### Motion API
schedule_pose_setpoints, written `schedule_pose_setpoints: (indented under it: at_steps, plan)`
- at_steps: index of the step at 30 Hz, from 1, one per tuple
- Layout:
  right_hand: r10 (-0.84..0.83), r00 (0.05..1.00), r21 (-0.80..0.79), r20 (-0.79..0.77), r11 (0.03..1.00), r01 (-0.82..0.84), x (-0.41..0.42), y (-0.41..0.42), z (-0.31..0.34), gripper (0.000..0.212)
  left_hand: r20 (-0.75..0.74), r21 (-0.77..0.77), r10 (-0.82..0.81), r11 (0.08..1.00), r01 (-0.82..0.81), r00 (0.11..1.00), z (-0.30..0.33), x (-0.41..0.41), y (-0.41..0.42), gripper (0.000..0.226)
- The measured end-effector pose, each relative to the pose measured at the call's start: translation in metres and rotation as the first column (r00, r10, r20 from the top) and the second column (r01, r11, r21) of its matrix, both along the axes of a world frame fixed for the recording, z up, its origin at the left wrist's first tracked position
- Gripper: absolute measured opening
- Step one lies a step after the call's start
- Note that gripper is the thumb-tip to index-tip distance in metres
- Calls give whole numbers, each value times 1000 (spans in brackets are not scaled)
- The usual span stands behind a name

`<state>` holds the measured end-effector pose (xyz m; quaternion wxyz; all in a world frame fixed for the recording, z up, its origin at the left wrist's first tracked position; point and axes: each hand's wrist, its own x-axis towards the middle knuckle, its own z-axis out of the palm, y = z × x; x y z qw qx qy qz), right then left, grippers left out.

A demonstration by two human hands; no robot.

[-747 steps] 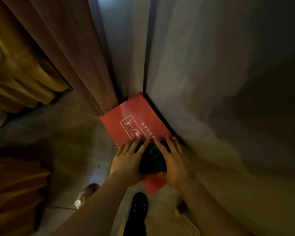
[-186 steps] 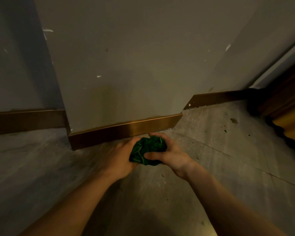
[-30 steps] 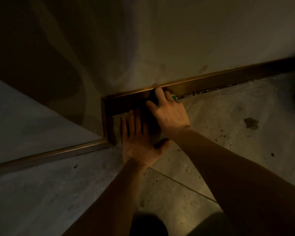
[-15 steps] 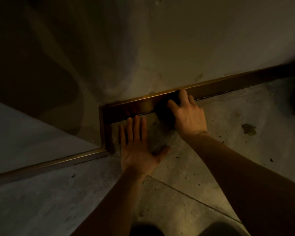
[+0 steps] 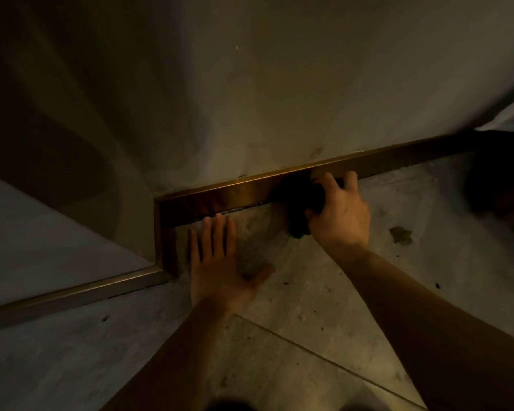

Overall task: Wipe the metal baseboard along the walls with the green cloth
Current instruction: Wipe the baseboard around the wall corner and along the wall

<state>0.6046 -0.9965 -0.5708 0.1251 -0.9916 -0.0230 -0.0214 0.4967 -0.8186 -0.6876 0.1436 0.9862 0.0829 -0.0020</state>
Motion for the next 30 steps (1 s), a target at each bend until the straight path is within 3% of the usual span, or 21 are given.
schedule_pose_setpoints:
  at_steps: [7,11,18,23,25,27,30]
  plan:
    - [-199,974,231,-109,948,219,-12,-9,7,52,-14,-81,-50,996,49,999,8,0,6,120]
    - [-236,954,361,-186,886,290,-20,-13,9,50,-40,-170,1,985,-7,999,19,3,5,123]
    - [-182,924,503,-337,795,340,-41,-14,13,40,30,-287,-84,954,90,996,42,2,-5,124]
    - [-58,901,706,-430,600,376,-62,-4,25,31,-23,-425,-219,885,188,975,65,6,-16,128]
    - [20,883,762,-470,514,394,-70,0,31,30,-18,-449,-244,868,211,970,73,7,-20,120]
    - [93,874,805,-477,446,392,-77,1,38,28,20,-501,-228,840,207,973,78,4,-22,95]
    - [156,874,834,-461,412,366,-85,-3,46,29,78,-482,-188,853,203,979,88,-2,-17,67]
